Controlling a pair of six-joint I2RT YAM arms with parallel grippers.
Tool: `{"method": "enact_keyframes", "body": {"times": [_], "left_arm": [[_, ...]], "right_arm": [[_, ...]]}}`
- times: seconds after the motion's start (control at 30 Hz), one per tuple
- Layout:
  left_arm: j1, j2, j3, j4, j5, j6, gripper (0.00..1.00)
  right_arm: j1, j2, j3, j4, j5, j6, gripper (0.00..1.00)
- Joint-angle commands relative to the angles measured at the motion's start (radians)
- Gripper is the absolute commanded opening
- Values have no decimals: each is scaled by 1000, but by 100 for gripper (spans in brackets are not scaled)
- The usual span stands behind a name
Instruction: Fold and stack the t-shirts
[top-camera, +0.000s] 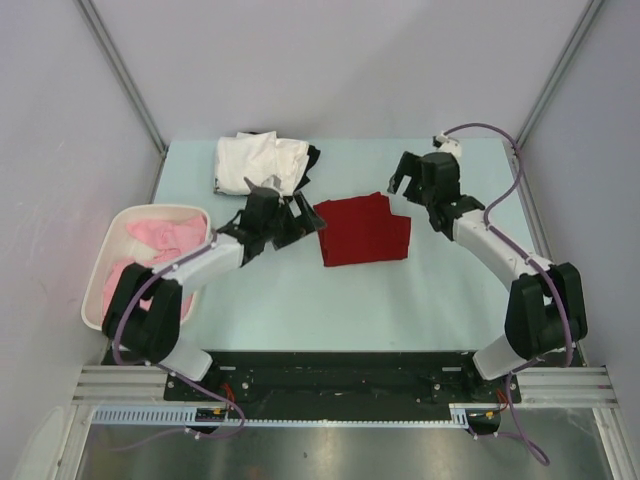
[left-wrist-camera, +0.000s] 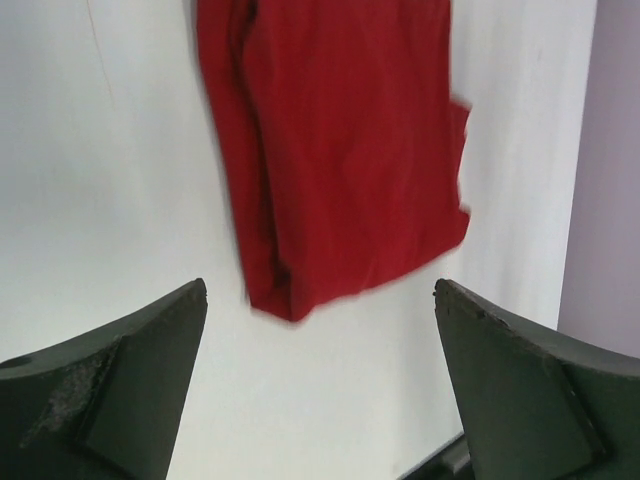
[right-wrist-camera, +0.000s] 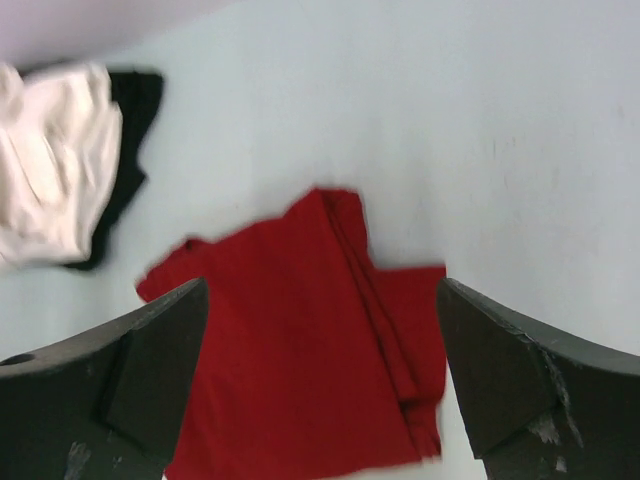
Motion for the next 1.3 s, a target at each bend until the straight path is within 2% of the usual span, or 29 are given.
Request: {"method": "enact_keyframes", "body": {"times": [0.0,0.1,0.27,0.37,0.47,0.5,0.57,0.67,0.7,0.73,0.77,0.83,1.07,1.17,1.27], "left_arm": [[-71,-127,-245,100,-44,-79,100],[-82,-174,-421,284,9,-165,100],[-80,-186,-585,474,55,-262,100],[-79,-224,-644,530,68,-302,100],[-74,-261,-649,481,69,-297,100],[-68,-278,-647,467,68,-294,100],[-56,-292,-653,438,63,-276,100],[-16,-301,-664,426,86,-283,100],[10,-299,-667,423,89,-288,100],[22,-295,-670,429,95,-294,100],[33,-292,-672,427,94,-300,100],[56,-276,-667,429,88,-305,100],[82,-158,-618,473,121,-334,100],[91,-100,-601,505,149,-342,100],[101,-43,-593,540,176,-346,100]], "right_arm": [[126,-52,-75,-243,81,-131,100],[221,-74,-91,-332,116,-227,100],[534,-66,-91,-450,406,-388,100],[690,-17,-95,-496,568,-471,100],[801,49,-155,-477,748,-574,100],[813,58,-184,-431,780,-650,100],[832,49,-236,-379,765,-697,100],[862,0,-379,-169,737,-897,100],[865,-11,-417,-24,738,-957,100],[862,-19,-452,29,733,-1040,100],[855,-22,-477,103,721,-1057,100],[830,-17,-480,139,672,-1096,100],[766,161,-491,422,616,-1264,100],[735,245,-491,481,584,-1292,100],[705,267,-491,485,524,-1254,100]]}}
